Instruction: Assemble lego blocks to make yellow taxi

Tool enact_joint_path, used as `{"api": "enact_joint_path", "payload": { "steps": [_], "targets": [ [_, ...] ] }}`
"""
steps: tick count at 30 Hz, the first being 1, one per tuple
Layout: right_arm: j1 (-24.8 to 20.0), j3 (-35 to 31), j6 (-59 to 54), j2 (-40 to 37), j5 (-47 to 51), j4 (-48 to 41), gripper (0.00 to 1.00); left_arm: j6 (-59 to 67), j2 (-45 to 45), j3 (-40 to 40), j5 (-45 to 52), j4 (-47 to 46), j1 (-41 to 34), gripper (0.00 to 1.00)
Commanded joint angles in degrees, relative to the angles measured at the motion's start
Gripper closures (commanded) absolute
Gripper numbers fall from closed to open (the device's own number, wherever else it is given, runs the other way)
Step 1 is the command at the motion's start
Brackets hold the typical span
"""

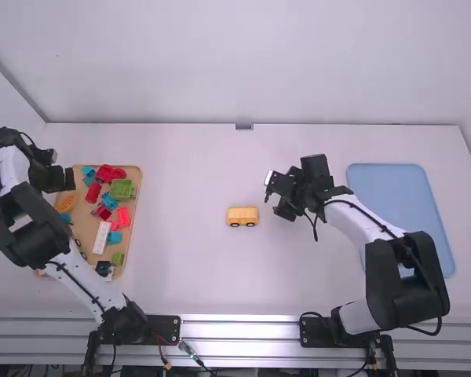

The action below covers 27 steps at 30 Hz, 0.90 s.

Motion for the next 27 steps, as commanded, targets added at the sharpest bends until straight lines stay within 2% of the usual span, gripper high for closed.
{"api": "enact_joint_path", "payload": {
  "steps": [1,5,12,20,27],
  "targets": [
    [0.2,-0.2,-0.1,-0.9,-0.2,-0.1,0.01,18.0,3.2,2.7,-0.6,-0.5,0.6,0.05],
    [0.3,-0.2,-0.1,-0.9,-0.3,-0.1,0.01,27.4,5.6,1.7,-0.2,1.2,0.9,0.27],
    [0.3,-0.2,0.6,-0.9,-0.1,-0.3,0.01,31.0,5.9,-1.7,-0.5,5.9,1.0,0.28],
    [0.2,-0.2,2.0,-0.9,-0.2,-0.5,0.01,32.0,5.9,-7.0,-0.8,10.9,1.1,0.34],
    [0.4,-0.2,2.1,-0.9,-0.3,-0.8,0.01,32.3,6.0,-7.3,-0.5,10.4,2.1,0.37]
  ]
}}
